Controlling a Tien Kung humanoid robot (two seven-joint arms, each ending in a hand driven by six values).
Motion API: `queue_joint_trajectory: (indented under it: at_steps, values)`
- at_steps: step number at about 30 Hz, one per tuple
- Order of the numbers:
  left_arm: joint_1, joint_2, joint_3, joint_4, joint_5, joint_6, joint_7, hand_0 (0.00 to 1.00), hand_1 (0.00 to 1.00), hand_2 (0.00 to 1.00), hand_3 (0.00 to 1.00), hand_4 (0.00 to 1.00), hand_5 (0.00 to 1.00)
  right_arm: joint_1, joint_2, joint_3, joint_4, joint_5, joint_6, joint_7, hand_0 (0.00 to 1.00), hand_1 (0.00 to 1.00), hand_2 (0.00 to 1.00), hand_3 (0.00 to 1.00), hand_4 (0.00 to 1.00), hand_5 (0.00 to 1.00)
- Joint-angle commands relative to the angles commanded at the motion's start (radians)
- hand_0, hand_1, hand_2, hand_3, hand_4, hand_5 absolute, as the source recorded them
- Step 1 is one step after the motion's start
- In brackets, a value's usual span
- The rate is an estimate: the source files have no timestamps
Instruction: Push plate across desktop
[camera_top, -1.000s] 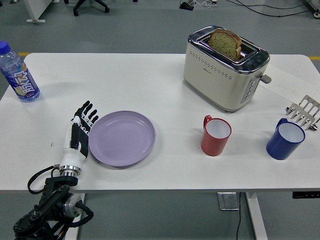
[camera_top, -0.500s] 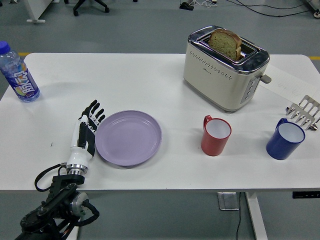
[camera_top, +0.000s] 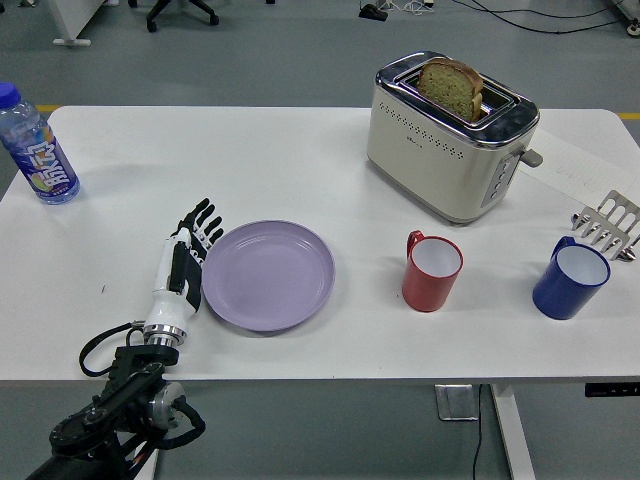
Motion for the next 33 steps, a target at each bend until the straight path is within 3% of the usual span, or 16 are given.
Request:
queue_joint_trajectory:
  at_steps: [33]
  values:
    - [-0.034, 0.000, 0.098, 0.028, -0.024, 0.002, 0.000, 0.858, 0.880, 0.920, 0.872, 0.453, 0.998, -0.008, 0.000, -0.004, 0.000, -0.012, 0.003, -0.005, 0.607, 0.545, 0.630, 0.627, 0.136, 0.358]
